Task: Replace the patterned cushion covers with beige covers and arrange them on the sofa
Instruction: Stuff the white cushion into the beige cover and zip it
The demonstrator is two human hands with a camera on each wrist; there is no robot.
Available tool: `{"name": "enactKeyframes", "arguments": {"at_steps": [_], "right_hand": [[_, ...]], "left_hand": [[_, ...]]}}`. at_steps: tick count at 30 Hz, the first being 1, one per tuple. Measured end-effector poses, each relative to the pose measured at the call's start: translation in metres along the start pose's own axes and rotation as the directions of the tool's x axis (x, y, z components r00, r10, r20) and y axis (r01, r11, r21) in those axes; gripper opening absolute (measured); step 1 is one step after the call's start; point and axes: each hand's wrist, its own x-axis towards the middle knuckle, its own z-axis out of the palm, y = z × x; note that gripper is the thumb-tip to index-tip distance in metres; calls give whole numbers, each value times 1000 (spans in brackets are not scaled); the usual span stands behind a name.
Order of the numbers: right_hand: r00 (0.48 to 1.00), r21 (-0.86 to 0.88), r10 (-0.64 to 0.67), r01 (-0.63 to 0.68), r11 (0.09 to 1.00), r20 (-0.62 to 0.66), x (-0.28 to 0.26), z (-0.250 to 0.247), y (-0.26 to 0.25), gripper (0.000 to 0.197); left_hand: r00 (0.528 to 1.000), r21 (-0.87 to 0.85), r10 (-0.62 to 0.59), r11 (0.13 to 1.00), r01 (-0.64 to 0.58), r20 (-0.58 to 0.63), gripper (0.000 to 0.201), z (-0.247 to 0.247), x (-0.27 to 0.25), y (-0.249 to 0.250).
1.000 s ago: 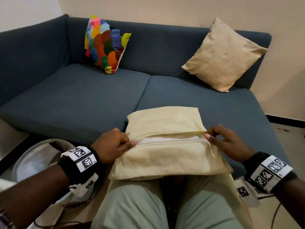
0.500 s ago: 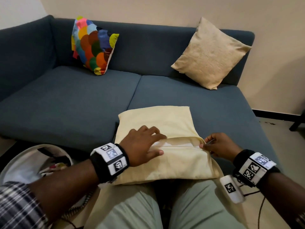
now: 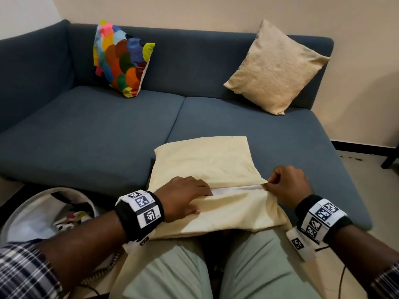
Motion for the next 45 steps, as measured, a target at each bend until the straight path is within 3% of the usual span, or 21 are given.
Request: {"name": "enactKeyframes", "arguments": {"at_steps": [7, 9, 11, 13, 15, 17, 18, 19, 21, 22, 24, 26, 28, 30, 32, 33, 34, 36, 39, 41, 45], "right_hand": [[993, 10, 44, -45, 999, 113, 1, -2, -2, 24], [996, -16, 21, -20, 1000, 82, 1, 1, -3, 22], [999, -69, -3, 6, 998, 43, 0, 3, -3, 24], [999, -107, -13, 17, 994, 38, 0, 4, -4, 28], [998, -103, -21, 27, 994, 59, 2, 6, -6, 28], [997, -91, -44, 49, 995, 59, 4, 7, -8, 28], [997, -83, -61, 65, 994, 49, 5, 6, -11, 29], [996, -76, -82, 84, 994, 29, 5, 6, -12, 31], [990, -88, -140, 137, 987, -32, 8, 3, -16, 33], [983, -103, -168, 161, 982, -70, 8, 1, -18, 30], [971, -92, -189, 177, 980, -144, 9, -3, -19, 25], [966, -38, -166, 162, 986, -196, 9, -3, -16, 24], [976, 36, -123, 132, 991, -180, 6, -1, -13, 22], [992, 89, -86, 95, 991, -93, 2, 2, -10, 22], [999, 141, -47, 43, 989, 19, 0, 5, -5, 21], [998, 184, -12, 0, 983, 67, 0, 6, -3, 20], [994, 252, 29, -55, 966, 106, 0, 5, -1, 20], [977, 417, 108, -177, 892, 183, 2, 2, 1, 22], [945, 613, 167, -311, 726, 281, 0, -3, -2, 14], [930, 675, 196, -361, 643, 311, -4, -5, -3, 7], [922, 729, 215, -388, 564, 324, -9, -4, 2, 7]], "left_hand": [[994, 165, -15, 986, 33, -108, 76, 16, -25, -12], [965, 89, -161, 979, 182, -206, 75, 14, -35, -17], [850, -144, -443, 897, 419, -285, 73, 8, -41, -31], [680, -428, -709, 682, 592, -189, 78, 5, -39, -53], [558, -690, -824, 348, 635, 98, 82, 9, -34, -76], [560, -830, -740, 4, 558, 373, 86, 13, -32, -85], [597, -855, -688, -66, 515, 413, 88, 13, -32, -85], [643, -886, -668, -55, 460, 375, 89, 11, -30, -84], [691, -939, -708, 118, 324, 149, 74, 0, -21, -75], [680, -935, -733, 223, 277, 26, 62, -4, -15, -72], [650, -891, -732, 413, 188, -203, 59, -14, -4, -70], [651, -852, -685, 511, 110, -327, 59, -18, 3, -76], [674, -842, -669, 524, 128, -314, 58, -12, 7, -88], [693, -821, -695, 501, 273, -193, 55, -3, 8, -94], [650, -719, -754, 503, 479, -95, 44, 5, 8, -94], [625, -605, -770, 560, 566, -129, 39, 4, 6, -88], [635, -468, -740, 652, 597, -221, 36, 1, 6, -79], [752, -250, -502, 865, 435, -427, 28, -13, 9, -46], [890, -103, -160, 986, 128, -426, 10, -40, 30, 16], [930, -145, -109, 988, 62, -350, 10, -47, 56, 48], [957, -237, -136, 969, 74, -256, 12, -39, 115, 92]]}}
